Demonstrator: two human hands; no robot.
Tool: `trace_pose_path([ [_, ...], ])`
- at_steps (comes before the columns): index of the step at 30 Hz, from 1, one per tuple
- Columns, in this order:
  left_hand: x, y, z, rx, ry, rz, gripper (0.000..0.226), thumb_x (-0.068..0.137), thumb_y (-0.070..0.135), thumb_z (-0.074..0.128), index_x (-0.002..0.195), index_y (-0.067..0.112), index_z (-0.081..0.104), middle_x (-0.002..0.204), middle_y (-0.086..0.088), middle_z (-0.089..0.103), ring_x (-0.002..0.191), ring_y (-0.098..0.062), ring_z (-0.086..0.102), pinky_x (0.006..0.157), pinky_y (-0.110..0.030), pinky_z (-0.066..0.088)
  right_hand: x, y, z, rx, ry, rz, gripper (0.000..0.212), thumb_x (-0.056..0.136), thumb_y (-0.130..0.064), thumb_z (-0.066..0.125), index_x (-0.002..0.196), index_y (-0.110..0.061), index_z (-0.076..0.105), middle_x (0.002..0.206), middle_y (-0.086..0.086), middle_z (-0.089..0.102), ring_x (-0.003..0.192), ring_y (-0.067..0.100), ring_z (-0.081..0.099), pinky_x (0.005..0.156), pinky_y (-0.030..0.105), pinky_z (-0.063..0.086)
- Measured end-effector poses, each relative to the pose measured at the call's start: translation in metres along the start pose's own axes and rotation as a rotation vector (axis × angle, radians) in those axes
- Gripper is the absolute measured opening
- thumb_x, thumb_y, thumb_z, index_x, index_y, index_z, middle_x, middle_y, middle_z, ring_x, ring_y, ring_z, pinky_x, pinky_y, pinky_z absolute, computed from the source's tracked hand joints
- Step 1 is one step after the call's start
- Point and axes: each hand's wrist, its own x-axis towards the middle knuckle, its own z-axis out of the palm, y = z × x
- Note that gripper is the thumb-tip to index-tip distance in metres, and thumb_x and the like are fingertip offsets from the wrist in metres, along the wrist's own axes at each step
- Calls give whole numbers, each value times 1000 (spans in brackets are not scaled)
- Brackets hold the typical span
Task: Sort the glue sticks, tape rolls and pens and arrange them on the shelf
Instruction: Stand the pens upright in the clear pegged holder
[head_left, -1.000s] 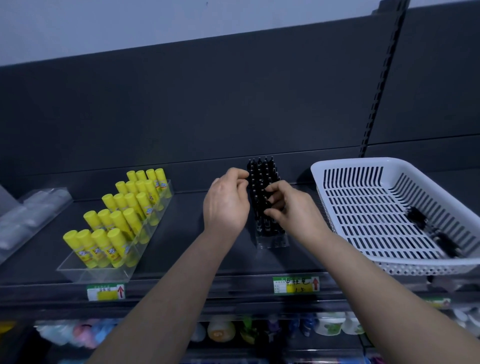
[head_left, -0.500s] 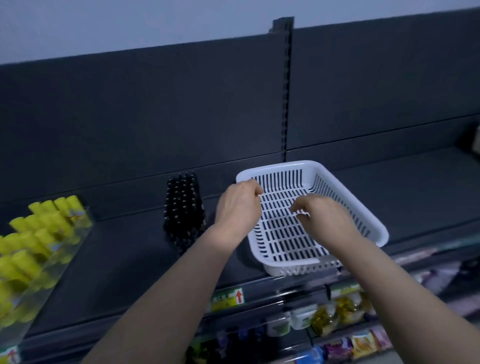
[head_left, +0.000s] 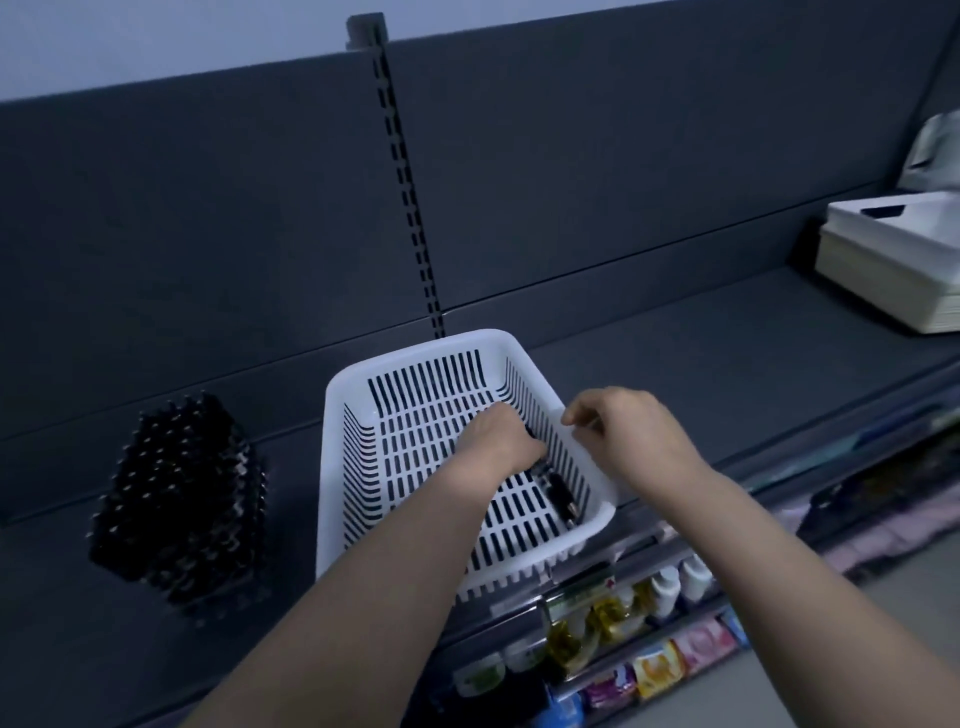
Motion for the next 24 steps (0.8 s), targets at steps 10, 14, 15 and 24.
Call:
trace_pose_path([
  [10, 8, -29, -15, -159, 78, -173, 22, 80, 23, 76, 80, 5, 63, 69, -10, 69, 52, -19, 61, 53, -31, 55, 11, -14, -6, -109, -64, -70, 25, 87, -20, 56, 106, -34, 64, 109, -9, 62, 103, 16, 58, 73, 27, 41],
  [14, 6, -49, -30, -217, 219, -165, 19, 87, 21, 67, 84, 3, 65, 79, -14, 71, 60, -23, 65, 63, -39, 58, 18, -31, 3, -71, -95, -113, 25, 87, -16, 58, 105, -31, 65, 108, -8, 64, 102, 17, 60, 80, 31, 48],
  [15, 4, -53, -36, -232, 271, -154, 14, 89, 19, 64, 88, 5, 63, 84, -14, 71, 66, -24, 67, 64, -40, 59, 21, -36, 7, -62, -119, -117, 26, 87, -12, 57, 104, -30, 66, 106, -6, 64, 99, 19, 60, 80, 32, 50],
  [24, -27, -77, -72, -244, 424, -101, 40, 93, 22, 56, 131, 18, 48, 89, -5, 68, 77, -17, 64, 66, -29, 47, 50, -79, 63, -195, -395, -66, 22, 88, -7, 52, 110, -10, 55, 113, 7, 60, 103, 26, 59, 78, 32, 46],
])
